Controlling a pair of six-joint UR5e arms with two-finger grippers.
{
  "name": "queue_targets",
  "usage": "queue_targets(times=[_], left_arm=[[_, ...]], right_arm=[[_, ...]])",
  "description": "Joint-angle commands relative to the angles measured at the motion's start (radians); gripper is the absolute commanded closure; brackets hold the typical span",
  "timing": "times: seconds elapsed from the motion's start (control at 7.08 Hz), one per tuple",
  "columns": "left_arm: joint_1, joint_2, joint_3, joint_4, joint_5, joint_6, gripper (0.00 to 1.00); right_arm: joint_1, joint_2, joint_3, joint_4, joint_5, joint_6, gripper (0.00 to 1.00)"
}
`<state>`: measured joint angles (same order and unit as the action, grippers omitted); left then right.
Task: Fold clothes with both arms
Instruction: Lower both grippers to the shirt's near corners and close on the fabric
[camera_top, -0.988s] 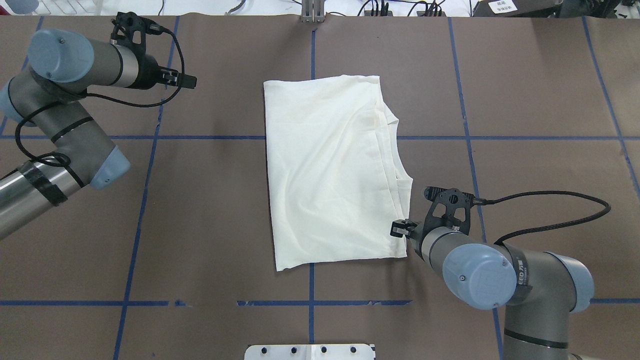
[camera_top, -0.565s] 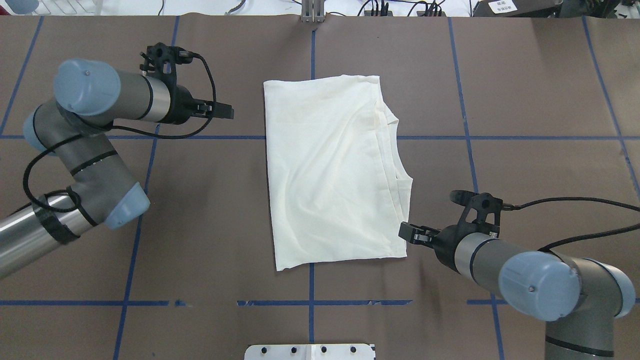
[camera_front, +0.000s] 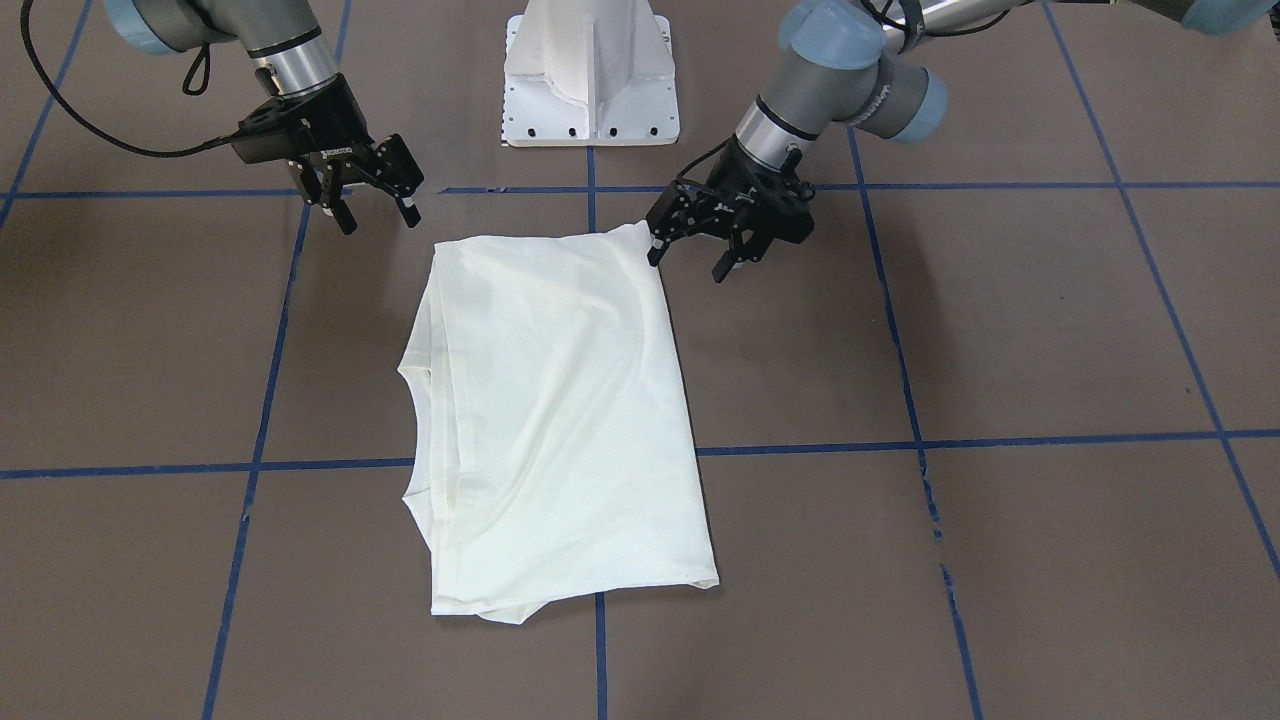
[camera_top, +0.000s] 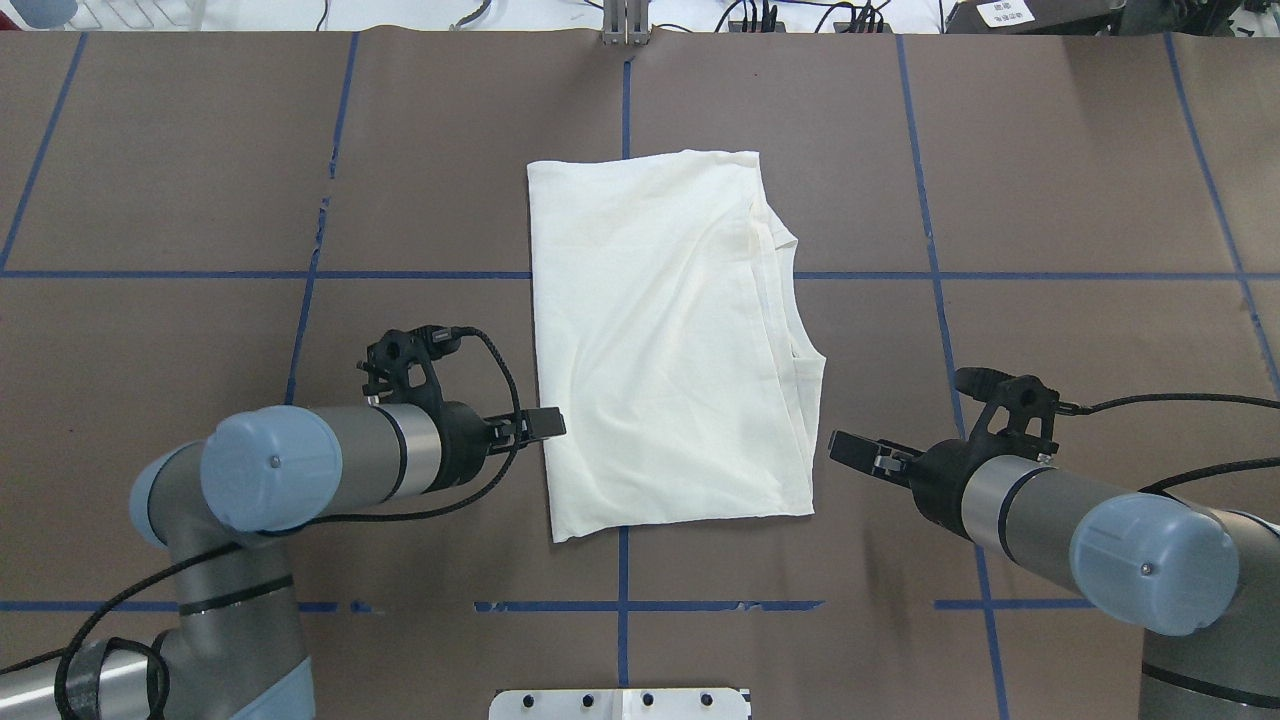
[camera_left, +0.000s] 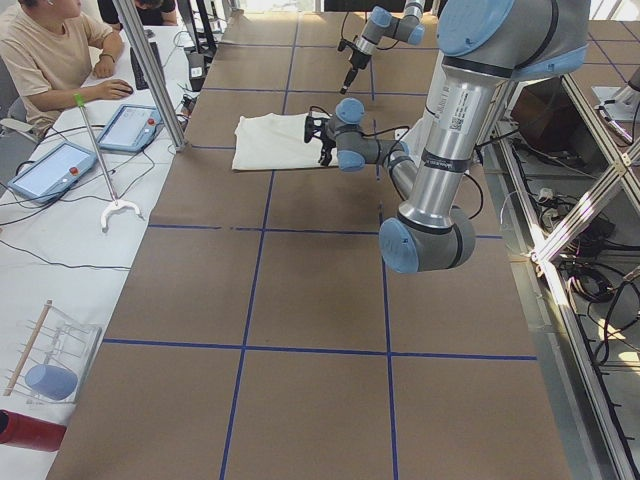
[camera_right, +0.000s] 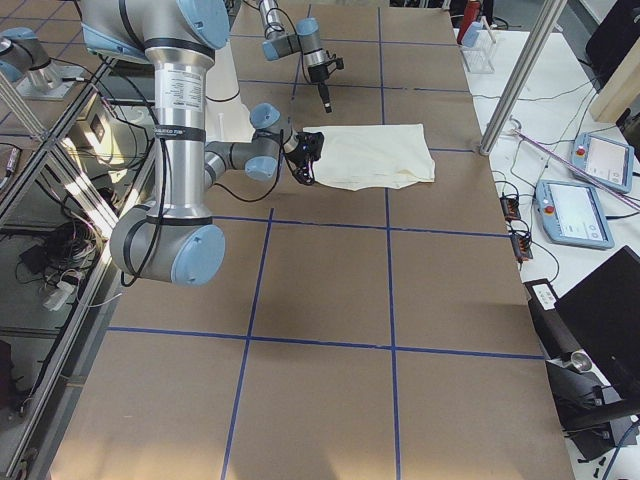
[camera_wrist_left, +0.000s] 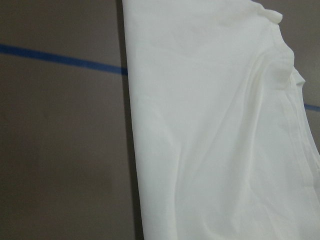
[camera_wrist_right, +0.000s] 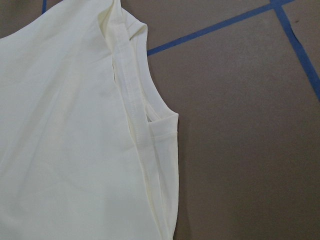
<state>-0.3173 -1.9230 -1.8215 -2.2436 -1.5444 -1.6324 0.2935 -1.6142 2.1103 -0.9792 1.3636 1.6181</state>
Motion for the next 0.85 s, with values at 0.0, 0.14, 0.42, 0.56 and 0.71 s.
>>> queue_targets(times=[0.0, 0.14, 0.42, 0.56, 0.71], left_arm=[[0.139, 0.004, 0.013, 0.001, 0.130, -0.235, 0.34], [0.151, 0.002, 0.017, 0.001, 0.144, -0.256, 0.36], [0.158, -0.007, 0.025, 0.001, 0.165, -0.300, 0.41], [0.158, -0.008, 0.027, 0.001, 0.165, -0.300, 0.41], [0.158, -0.007, 0.030, 0.001, 0.171, -0.297, 0.41]], right_arm=[[0.006, -0.001, -0.001, 0.001, 0.000, 0.006, 0.01], [0.007, -0.001, -0.003, 0.001, 0.000, 0.006, 0.01], [0.007, -0.001, -0.003, 0.001, -0.001, 0.008, 0.01], [0.007, -0.001, -0.004, 0.001, -0.001, 0.008, 0.01], [0.007, -0.001, -0.006, 0.001, -0.001, 0.008, 0.01]])
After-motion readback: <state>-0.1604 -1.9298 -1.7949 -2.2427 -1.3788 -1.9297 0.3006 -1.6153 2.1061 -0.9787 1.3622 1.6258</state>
